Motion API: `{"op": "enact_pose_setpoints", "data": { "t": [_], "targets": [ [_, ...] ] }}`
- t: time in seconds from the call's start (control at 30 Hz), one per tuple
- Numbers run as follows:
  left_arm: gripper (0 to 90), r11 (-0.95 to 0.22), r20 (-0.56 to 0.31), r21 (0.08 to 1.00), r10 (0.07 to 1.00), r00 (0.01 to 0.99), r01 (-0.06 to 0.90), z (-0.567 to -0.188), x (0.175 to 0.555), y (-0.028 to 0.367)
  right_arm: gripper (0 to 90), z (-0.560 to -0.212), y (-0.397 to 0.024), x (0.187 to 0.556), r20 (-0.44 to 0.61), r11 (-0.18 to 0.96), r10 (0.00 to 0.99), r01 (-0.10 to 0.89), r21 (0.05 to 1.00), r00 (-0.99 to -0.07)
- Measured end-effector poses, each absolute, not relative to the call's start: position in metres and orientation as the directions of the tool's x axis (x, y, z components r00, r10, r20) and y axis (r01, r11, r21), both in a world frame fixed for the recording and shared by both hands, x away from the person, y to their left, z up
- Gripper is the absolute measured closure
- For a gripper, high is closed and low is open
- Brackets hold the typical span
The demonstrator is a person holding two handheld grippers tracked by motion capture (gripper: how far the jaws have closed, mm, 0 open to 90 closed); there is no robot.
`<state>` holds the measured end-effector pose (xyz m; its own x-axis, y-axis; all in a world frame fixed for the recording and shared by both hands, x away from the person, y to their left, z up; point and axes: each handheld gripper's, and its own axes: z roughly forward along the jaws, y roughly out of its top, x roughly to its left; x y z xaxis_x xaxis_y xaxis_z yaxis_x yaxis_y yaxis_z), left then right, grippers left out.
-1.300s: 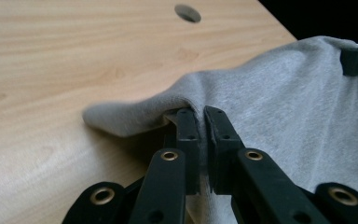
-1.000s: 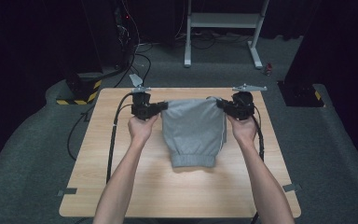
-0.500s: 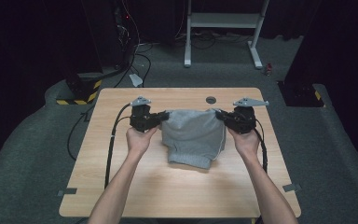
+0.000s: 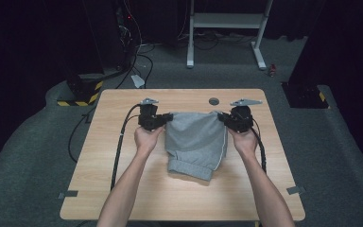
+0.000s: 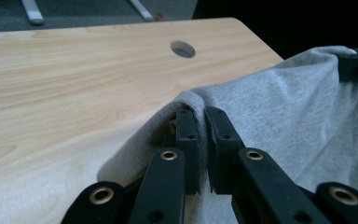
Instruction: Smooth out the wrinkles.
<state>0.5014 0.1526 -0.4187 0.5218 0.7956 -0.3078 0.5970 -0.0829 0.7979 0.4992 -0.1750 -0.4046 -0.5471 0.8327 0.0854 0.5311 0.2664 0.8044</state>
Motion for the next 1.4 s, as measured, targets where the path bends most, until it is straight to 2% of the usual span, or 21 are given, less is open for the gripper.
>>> {"op": "enact_pose_setpoints", "data": {
  "t": [0.23, 0.53, 0.9, 1.2, 1.3, 1.4],
  "targets": [
    [84.8, -0.108, -0.266, 0.829, 0.787, 0.557, 0.549, -0.4, 0.487, 0.154, 83.1, -0.392, -0.17, 0.507, 0.055, 0.278, 0.833, 0.503, 0.818, -0.55],
    [84.8, -0.157, -0.255, 0.827, 0.751, 0.609, 0.54, -0.417, 0.449, 0.159, 81.9, -0.4, -0.169, 0.461, 0.02, 0.317, 0.796, 0.445, 0.838, -0.605],
    [84.7, -0.161, -0.28, 0.805, 0.747, 0.604, 0.572, -0.442, 0.437, 0.168, 81.2, -0.419, -0.166, 0.416, 0.055, 0.321, 0.761, 0.448, 0.834, -0.647],
    [84.9, -0.128, -0.29, 0.801, 0.772, 0.565, 0.585, -0.422, 0.464, 0.162, 83.3, -0.412, -0.178, 0.474, 0.139, 0.277, 0.823, 0.603, 0.749, -0.551],
    [84.9, -0.107, -0.282, 0.814, 0.786, 0.55, 0.571, -0.403, 0.474, 0.16, 83.4, -0.39, -0.174, 0.501, 0.107, 0.285, 0.842, 0.604, 0.744, -0.529],
    [84.9, -0.103, -0.268, 0.829, 0.789, 0.553, 0.55, -0.39, 0.472, 0.158, 83.4, -0.362, -0.163, 0.515, 0.042, 0.311, 0.85, 0.564, 0.765, -0.526]
  ]
}}
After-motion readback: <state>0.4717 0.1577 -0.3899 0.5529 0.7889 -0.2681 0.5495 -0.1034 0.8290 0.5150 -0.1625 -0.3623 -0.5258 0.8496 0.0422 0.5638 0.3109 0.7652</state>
